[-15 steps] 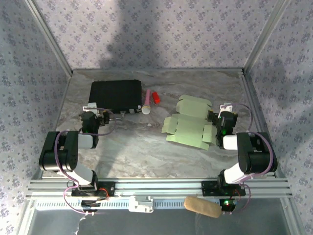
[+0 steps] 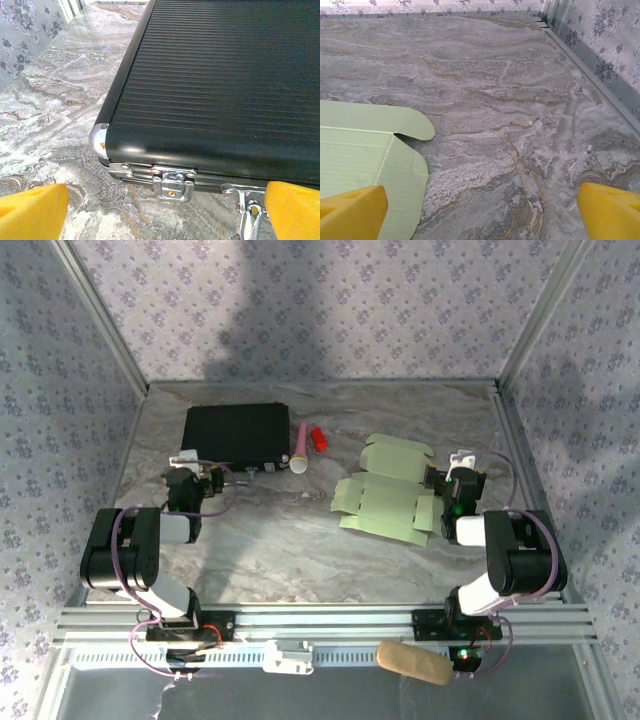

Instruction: Fold the paper box

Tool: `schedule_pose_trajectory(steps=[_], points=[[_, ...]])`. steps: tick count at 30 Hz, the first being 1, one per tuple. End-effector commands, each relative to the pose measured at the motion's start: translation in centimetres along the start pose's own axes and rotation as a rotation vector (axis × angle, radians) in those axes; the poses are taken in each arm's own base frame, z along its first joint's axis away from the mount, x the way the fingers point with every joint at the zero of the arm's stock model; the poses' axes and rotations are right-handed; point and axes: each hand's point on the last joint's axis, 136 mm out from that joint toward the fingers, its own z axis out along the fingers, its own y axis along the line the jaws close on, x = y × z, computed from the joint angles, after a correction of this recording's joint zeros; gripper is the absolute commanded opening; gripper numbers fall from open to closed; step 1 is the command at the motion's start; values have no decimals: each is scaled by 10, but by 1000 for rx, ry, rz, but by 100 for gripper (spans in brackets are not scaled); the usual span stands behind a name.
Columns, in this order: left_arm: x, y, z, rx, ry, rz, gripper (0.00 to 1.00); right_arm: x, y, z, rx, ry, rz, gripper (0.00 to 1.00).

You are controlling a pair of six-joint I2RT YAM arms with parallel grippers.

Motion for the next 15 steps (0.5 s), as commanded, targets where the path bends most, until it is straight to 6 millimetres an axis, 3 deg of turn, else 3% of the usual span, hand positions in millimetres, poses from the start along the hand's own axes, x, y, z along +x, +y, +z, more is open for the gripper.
schedule_pose_trajectory(steps=[1, 9, 15], points=[[-12, -2, 2, 17, -28, 1, 100, 0, -1, 2, -1, 4, -4, 99], [-12, -2, 2, 17, -27, 0, 100, -2, -3, 1, 15, -6, -1, 99], [-12, -2, 2, 16, -28, 1, 100, -14, -6, -31, 24, -158, 7, 99]])
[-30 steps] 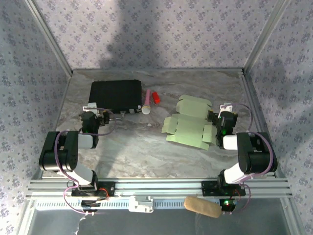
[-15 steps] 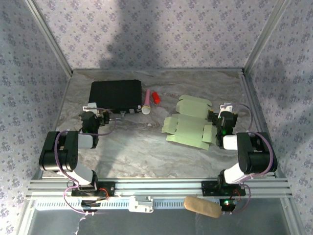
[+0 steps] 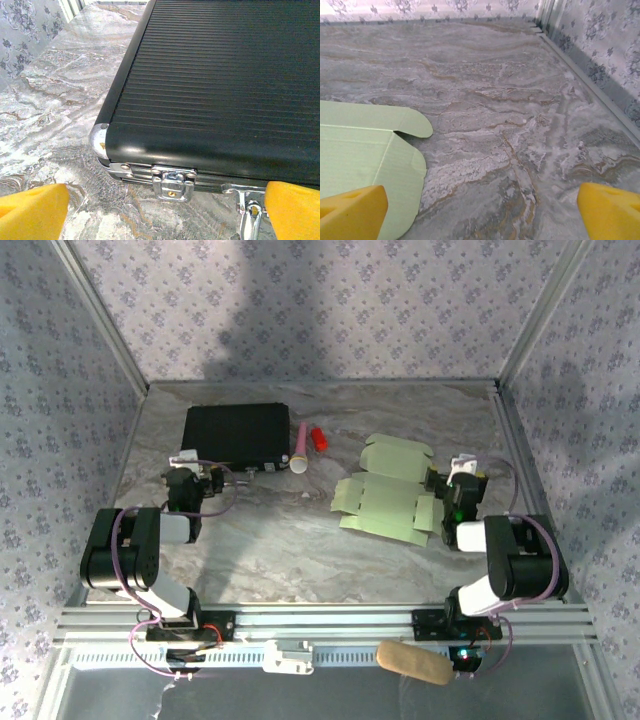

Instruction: Fold the paper box

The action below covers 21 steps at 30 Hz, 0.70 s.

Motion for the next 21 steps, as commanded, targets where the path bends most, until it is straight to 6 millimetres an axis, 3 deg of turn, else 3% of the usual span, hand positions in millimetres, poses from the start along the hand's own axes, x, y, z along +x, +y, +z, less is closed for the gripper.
schedule_pose_trajectory(steps=[1, 3, 6, 7, 9, 11, 13, 15, 16, 18, 21], points=[[-12, -2, 2, 17, -26, 2, 100, -30, -6, -25, 89, -153, -21, 99], [-12, -2, 2, 18, -25, 0, 100, -47, -2, -38, 86, -92, -32, 99], [-14, -7, -1, 51, -39, 11, 100, -117, -11, -79, 54, -127, 54, 99], [-19, -14, -11, 89, -77, 31, 100, -137, -18, -97, 56, -128, 150, 99], [-34, -22, -40, 79, -152, 93, 100, -153, -28, -125, 39, -70, 377, 99], [-41, -25, -60, 70, -187, 120, 100, -133, -36, -141, 68, 36, 616, 98], [-48, -27, -72, 48, -201, 73, 100, -141, -9, -145, -139, 56, 542, 80], [-58, -51, -95, 98, -119, 117, 100, -128, 11, -156, -227, 191, 546, 64], [-61, -61, -113, 155, -51, 45, 100, -120, 19, -162, -245, 252, 537, 62], [-80, -62, -144, 247, -36, -353, 100, -107, 34, -175, -275, 329, 485, 76], [-129, -83, -190, 507, -147, -541, 100, -100, 47, -188, -300, 343, 416, 99]])
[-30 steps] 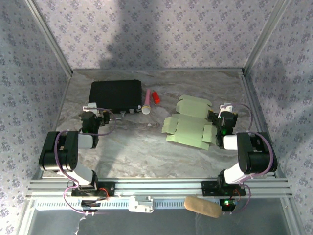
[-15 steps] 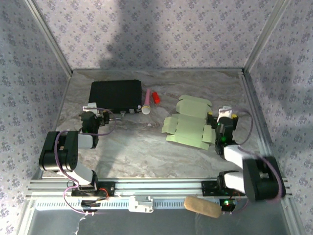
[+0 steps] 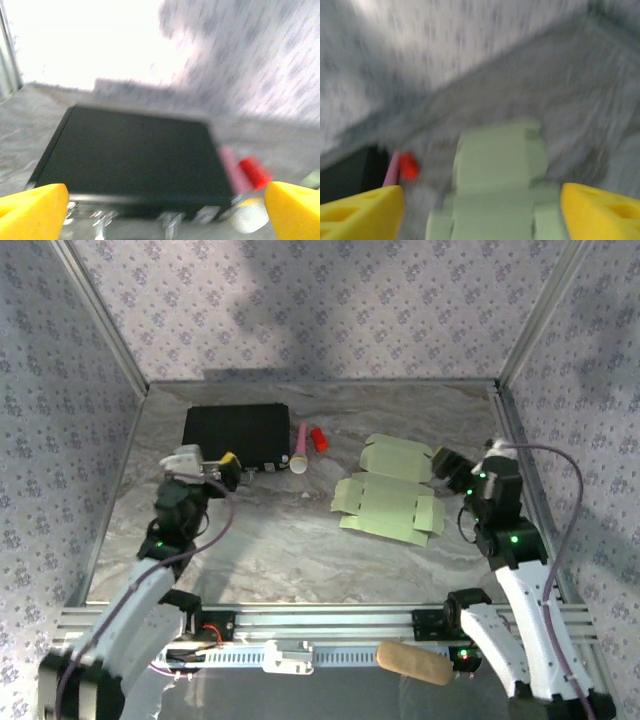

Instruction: Fold the paper box

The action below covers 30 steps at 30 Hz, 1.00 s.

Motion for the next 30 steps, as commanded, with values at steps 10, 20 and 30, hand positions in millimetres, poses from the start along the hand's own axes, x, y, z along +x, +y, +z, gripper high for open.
schedule_pose_trajectory(steps=[10, 20, 30], points=[[20, -84, -8, 235, 537, -583, 100, 110, 37, 28, -136, 439, 12, 99], [123, -156, -42, 236, 686, -309, 77, 182, 23, 28, -101, 377, 465, 78], [180, -186, -37, 277, 759, -270, 57, 215, 11, 38, -54, 248, 836, 73]])
